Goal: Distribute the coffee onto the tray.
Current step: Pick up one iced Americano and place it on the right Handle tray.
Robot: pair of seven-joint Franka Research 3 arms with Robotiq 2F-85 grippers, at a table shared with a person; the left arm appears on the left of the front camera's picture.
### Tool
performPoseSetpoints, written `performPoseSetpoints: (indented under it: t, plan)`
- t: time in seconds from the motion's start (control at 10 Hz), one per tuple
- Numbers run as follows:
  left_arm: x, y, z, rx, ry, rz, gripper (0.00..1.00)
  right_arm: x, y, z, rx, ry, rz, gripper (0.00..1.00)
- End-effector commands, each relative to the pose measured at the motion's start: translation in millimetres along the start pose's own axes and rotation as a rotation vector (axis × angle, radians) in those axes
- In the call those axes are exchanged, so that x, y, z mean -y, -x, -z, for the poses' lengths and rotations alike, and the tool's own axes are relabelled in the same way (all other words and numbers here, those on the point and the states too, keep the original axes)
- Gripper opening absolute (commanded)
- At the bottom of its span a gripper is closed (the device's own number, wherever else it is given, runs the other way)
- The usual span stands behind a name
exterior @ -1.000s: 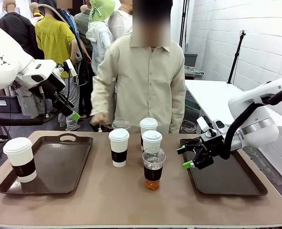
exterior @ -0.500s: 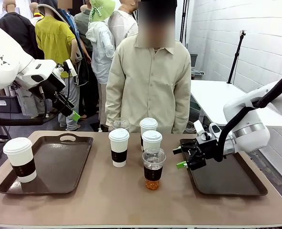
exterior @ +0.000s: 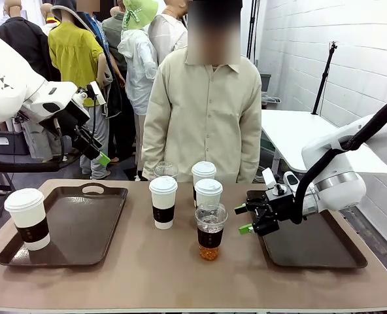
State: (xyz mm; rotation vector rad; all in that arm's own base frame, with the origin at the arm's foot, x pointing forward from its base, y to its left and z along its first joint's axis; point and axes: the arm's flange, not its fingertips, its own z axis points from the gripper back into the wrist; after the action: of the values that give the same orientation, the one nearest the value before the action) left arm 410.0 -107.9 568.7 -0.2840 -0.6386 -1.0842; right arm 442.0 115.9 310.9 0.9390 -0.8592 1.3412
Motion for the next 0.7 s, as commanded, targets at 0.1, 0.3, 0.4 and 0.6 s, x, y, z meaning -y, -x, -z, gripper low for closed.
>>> performPoseSetpoints:
  t: [0.1, 0.3, 0.4, 0.6]
  plan:
    - [-0.9, 1.0, -0.2, 0.004, 0.006, -0.002, 1.0, -0.9, -0.9, -0.3, 0.012, -0.008, 0.001, 1.0]
    - [-0.9, 1.0, -0.2, 0.004, 0.006, -0.002, 1.0, 1.6, 4.3, 6.9, 0.021, -0.007, -0.003, 1.0]
    - [-0.9, 1.0, -0.2, 0.004, 0.006, -0.002, 1.0, 2.9, 7.1, 14.0, 0.042, -0.012, -0.014, 1.0]
    - [-0.9, 1.0, -0.2, 0.004, 0.006, -0.002, 1.0, 4.2, 13.2, 26.3, 0.051, -0.038, -0.014, 1.0]
